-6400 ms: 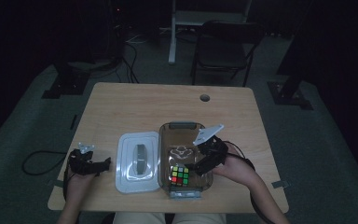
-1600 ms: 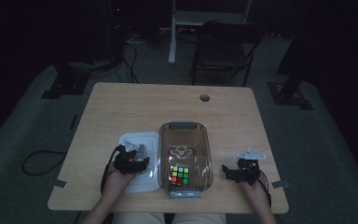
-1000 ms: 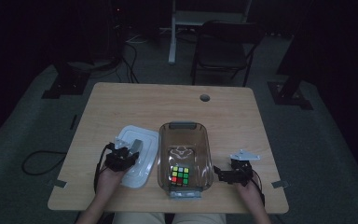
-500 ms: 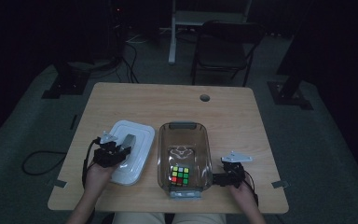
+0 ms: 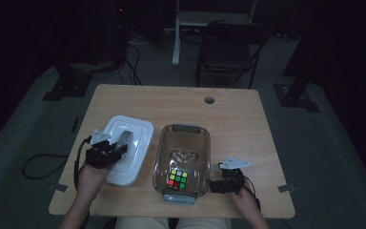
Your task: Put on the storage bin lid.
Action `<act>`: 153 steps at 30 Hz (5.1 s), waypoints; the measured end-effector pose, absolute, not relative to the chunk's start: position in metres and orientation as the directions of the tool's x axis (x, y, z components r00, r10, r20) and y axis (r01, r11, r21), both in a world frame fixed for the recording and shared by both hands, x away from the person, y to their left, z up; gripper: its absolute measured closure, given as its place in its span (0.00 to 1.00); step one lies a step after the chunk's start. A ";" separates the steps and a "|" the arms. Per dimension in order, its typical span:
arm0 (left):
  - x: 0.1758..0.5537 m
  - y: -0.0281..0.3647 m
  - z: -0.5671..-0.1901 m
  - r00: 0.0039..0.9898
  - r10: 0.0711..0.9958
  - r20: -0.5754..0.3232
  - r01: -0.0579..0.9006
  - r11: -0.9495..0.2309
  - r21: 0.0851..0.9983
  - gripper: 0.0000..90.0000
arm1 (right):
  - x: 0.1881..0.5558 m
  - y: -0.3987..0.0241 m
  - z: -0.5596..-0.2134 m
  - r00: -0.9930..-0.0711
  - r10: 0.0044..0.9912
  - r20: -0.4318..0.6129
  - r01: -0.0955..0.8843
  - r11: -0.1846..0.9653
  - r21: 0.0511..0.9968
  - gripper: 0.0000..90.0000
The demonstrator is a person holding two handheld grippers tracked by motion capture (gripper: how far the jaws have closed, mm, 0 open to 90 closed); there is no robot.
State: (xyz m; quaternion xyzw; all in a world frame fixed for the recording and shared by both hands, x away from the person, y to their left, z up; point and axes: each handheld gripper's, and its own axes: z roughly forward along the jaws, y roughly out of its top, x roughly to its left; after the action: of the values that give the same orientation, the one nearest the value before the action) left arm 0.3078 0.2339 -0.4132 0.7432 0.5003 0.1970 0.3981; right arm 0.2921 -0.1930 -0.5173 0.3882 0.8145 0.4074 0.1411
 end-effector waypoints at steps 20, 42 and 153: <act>0.297 0.214 -0.357 0.545 0.833 -0.096 0.492 -0.225 0.841 0.77 | 0.304 -0.143 -0.516 -0.692 0.720 0.054 0.485 0.409 0.773 0.15; 0.307 0.199 -0.371 0.581 0.807 -0.103 0.523 -0.274 0.807 0.77 | 0.325 -0.052 -0.514 -0.767 0.640 0.042 0.427 0.462 0.777 0.14; 0.374 0.308 -0.499 0.267 0.958 -0.103 0.607 -0.085 0.790 0.01 | 0.318 -0.128 -0.513 -0.671 0.736 0.091 0.505 0.364 0.783 0.14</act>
State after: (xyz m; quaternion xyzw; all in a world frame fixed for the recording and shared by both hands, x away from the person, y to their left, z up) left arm 0.3742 0.3084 -0.4986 0.6992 0.5595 0.2310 0.3804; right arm 0.3181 -0.1281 -0.5128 0.3811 0.8140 0.4158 0.1387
